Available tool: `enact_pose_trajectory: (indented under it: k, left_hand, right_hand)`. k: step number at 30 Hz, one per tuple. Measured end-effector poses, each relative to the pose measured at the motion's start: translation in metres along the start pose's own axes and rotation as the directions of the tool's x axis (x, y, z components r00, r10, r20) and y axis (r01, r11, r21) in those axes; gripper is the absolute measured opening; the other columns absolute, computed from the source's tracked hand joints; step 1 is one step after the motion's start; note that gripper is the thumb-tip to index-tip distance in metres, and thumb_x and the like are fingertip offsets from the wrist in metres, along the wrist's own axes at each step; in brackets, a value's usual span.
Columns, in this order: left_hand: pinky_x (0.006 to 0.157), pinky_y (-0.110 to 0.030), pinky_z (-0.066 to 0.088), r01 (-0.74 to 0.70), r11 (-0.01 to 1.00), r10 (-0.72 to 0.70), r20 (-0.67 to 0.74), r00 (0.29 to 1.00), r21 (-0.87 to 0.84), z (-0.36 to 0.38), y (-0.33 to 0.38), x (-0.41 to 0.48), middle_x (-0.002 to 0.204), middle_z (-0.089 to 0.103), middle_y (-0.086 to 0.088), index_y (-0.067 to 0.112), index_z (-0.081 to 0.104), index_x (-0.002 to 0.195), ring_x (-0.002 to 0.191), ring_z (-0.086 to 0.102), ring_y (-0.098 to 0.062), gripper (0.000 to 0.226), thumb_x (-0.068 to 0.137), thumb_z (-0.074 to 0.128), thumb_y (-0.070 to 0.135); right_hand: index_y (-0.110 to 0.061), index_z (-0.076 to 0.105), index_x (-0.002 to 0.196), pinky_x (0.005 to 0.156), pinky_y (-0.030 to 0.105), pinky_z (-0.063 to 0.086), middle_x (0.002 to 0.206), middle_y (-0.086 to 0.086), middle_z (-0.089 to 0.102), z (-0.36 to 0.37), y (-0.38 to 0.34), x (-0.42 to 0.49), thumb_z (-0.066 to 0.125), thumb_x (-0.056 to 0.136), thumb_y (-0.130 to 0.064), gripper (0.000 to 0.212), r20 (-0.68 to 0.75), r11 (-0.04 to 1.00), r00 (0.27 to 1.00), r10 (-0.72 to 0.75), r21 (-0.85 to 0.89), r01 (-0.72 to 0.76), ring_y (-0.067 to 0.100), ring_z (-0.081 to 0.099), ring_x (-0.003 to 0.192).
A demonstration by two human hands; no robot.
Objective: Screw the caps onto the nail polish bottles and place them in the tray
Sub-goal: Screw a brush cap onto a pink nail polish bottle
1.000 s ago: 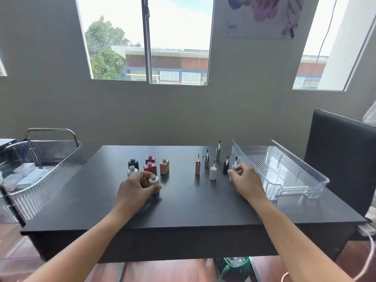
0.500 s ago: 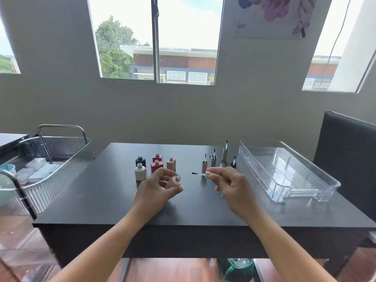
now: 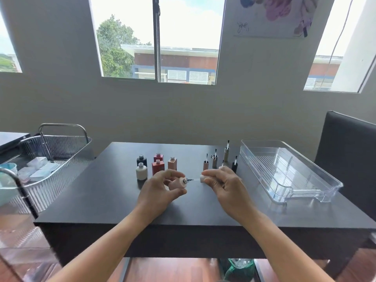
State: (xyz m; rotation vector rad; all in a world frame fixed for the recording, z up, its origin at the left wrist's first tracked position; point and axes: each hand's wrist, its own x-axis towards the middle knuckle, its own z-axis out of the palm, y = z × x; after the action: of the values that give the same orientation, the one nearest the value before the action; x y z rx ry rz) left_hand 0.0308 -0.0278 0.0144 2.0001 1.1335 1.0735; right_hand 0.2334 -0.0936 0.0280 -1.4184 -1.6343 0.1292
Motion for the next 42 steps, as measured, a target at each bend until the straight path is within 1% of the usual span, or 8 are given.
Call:
enact_pose_trajectory:
  k: [6, 10, 23, 28, 33, 37, 40, 42]
  left_hand:
    - [0.073, -0.020, 0.052, -0.022, 0.999, 0.022, -0.005, 1.000, 0.027, 0.000, 0.000, 0.002, 0.098, 0.070, 0.019, 0.051, 0.068, 0.093, 0.082, 0.063, 0.004, 0.034, 0.072, 0.086, 0.033]
    - [0.072, -0.020, 0.052, -0.003, 0.999, 0.004, -0.021, 1.000, 0.037, 0.001, -0.002, 0.004, 0.095, 0.070, 0.020, 0.054, 0.068, 0.090, 0.081, 0.063, 0.005, 0.033, 0.070, 0.085, 0.036]
    - [0.075, -0.024, 0.055, -0.046, 0.999, 0.046, -0.016, 0.999, 0.019, 0.006, -0.006, 0.005, 0.102, 0.068, 0.019, 0.056, 0.067, 0.093, 0.084, 0.065, 0.002, 0.034, 0.072, 0.085, 0.035]
    - [0.075, -0.015, 0.047, -0.100, 0.995, 0.101, -0.022, 0.995, 0.012, 0.009, -0.011, 0.008, 0.103, 0.063, 0.024, 0.063, 0.065, 0.098, 0.089, 0.061, 0.001, 0.044, 0.072, 0.085, 0.033]
    - [0.074, -0.016, 0.044, -0.121, 0.993, 0.122, -0.053, 0.991, 0.015, 0.012, -0.015, 0.015, 0.102, 0.062, 0.023, 0.061, 0.065, 0.097, 0.093, 0.058, 0.003, 0.047, 0.072, 0.087, 0.027]
    - [0.070, -0.008, 0.042, -0.115, 0.993, 0.115, -0.089, 0.989, 0.014, 0.016, -0.017, 0.015, 0.103, 0.067, 0.020, 0.049, 0.065, 0.103, 0.088, 0.060, 0.005, 0.048, 0.070, 0.088, 0.024]
    - [0.069, -0.011, 0.044, -0.111, 0.993, 0.113, -0.112, 0.987, 0.027, 0.018, -0.019, 0.014, 0.100, 0.069, 0.017, 0.038, 0.069, 0.099, 0.089, 0.060, 0.004, 0.040, 0.069, 0.089, 0.021]
    - [0.072, -0.019, 0.049, -0.120, 0.992, 0.123, -0.110, 0.986, 0.037, 0.018, -0.019, 0.014, 0.099, 0.069, 0.016, 0.038, 0.070, 0.098, 0.088, 0.060, 0.002, 0.039, 0.069, 0.089, 0.020]
  right_hand:
    - [-0.026, 0.071, 0.112, 0.073, 0.004, 0.038, 0.090, -0.013, 0.055, 0.000, -0.005, 0.001, 0.064, 0.093, -0.030, 0.021, 0.042, 0.999, 0.999, 0.013, -0.043, -0.011, -0.004, 0.056, 0.081]
    - [-0.028, 0.070, 0.113, 0.074, 0.003, 0.038, 0.091, -0.019, 0.053, -0.004, -0.009, 0.004, 0.062, 0.094, -0.030, 0.021, 0.017, 0.997, 1.000, 0.005, -0.072, -0.003, -0.005, 0.056, 0.082]
    - [-0.024, 0.067, 0.120, 0.083, 0.021, 0.047, 0.098, -0.009, 0.051, -0.004, -0.015, 0.004, 0.057, 0.097, -0.027, 0.025, 0.095, 0.987, 0.995, -0.024, -0.158, 0.039, 0.009, 0.058, 0.089]
    - [-0.023, 0.063, 0.127, 0.078, 0.004, 0.039, 0.101, -0.009, 0.051, 0.001, -0.014, 0.006, 0.059, 0.096, -0.016, 0.032, 0.145, 0.987, 0.987, -0.064, -0.134, 0.084, 0.001, 0.053, 0.083]
    - [-0.022, 0.071, 0.104, 0.069, 0.006, 0.045, 0.085, -0.010, 0.068, 0.008, -0.010, 0.014, 0.077, 0.082, -0.016, 0.024, -0.005, 0.996, 0.998, 0.061, 0.066, -0.060, -0.001, 0.061, 0.076]
    - [-0.022, 0.072, 0.088, 0.060, 0.009, 0.044, 0.069, -0.014, 0.064, 0.011, -0.005, 0.017, 0.078, 0.079, -0.037, 0.018, -0.034, 0.997, 0.998, 0.056, 0.054, -0.054, 0.002, 0.059, 0.065]
    - [-0.022, 0.068, 0.071, 0.054, 0.017, 0.037, 0.057, -0.014, 0.055, 0.011, -0.002, 0.017, 0.048, 0.077, -0.076, 0.058, -0.017, 0.975, 0.999, 0.041, -0.219, -0.043, 0.006, 0.053, 0.058]
    - [-0.020, 0.064, 0.060, 0.055, 0.027, 0.037, 0.050, -0.009, 0.053, 0.010, -0.003, 0.019, 0.024, 0.074, -0.085, 0.078, 0.024, 0.927, 0.996, 0.092, -0.368, -0.077, 0.013, 0.055, 0.058]
